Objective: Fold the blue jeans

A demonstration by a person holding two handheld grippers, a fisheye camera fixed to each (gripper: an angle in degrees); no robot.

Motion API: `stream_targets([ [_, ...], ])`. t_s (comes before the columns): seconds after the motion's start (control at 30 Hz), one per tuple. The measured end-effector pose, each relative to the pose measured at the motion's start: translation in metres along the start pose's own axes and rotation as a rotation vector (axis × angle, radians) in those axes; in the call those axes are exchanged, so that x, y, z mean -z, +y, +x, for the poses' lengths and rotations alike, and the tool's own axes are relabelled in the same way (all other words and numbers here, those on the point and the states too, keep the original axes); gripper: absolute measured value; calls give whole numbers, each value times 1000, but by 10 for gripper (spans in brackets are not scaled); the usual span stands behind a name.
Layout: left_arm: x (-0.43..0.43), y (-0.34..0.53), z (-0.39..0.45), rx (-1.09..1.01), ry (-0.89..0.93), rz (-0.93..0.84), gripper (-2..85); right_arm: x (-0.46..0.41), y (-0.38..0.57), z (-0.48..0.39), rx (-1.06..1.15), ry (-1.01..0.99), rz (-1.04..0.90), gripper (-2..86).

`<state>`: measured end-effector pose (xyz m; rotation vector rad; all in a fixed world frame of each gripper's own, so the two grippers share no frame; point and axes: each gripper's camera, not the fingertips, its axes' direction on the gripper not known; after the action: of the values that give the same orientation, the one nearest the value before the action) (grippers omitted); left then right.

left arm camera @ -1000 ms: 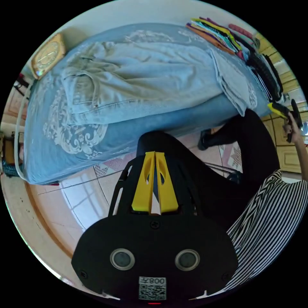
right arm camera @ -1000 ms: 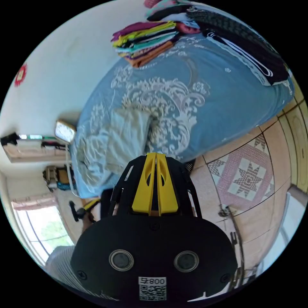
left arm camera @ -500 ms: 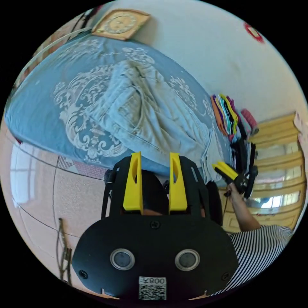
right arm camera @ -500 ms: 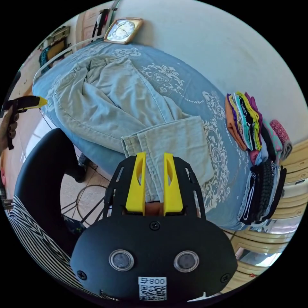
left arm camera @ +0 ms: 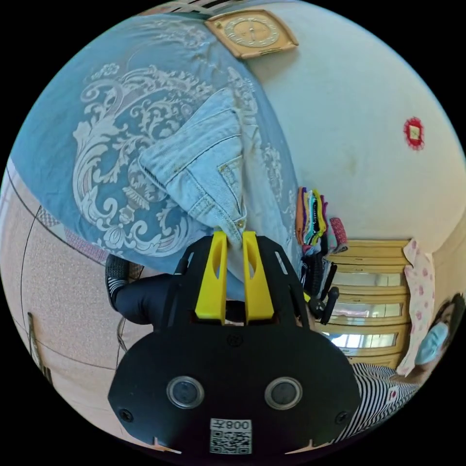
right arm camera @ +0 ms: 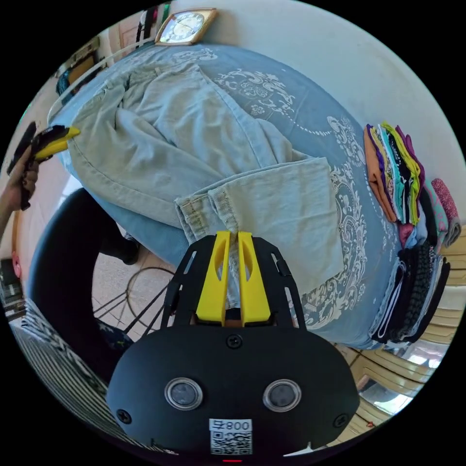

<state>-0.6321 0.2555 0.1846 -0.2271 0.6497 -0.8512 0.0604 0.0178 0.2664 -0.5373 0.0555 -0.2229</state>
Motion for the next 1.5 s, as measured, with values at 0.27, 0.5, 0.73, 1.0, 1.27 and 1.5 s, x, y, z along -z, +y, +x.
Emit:
stream_targets([
  [0.27, 8, 38, -17, -1, -72, 64, 47, 93, 89, 185, -475, 53, 180, 12],
  [0.5, -23, 67, -39, 139, -123, 11, 56, 22, 179, 272, -945, -14, -1, 5],
  [0.73, -102, 5, 49, -187, -125, -117, 80, -22, 123, 88, -368, -154, -10, 57],
  [1.0, -249, -75, 159, -500, -153, -313, 108, -75, 114, -117, 265, 172, -37, 102],
  [1.27, -397, -116, 243, -703, -350, -493, 116, -98, 161, -100, 250, 141, 2, 54],
  [1.5, -454, -121, 264, -774, -521, -613, 69, -118, 199, -32, 188, 7, -15, 8],
])
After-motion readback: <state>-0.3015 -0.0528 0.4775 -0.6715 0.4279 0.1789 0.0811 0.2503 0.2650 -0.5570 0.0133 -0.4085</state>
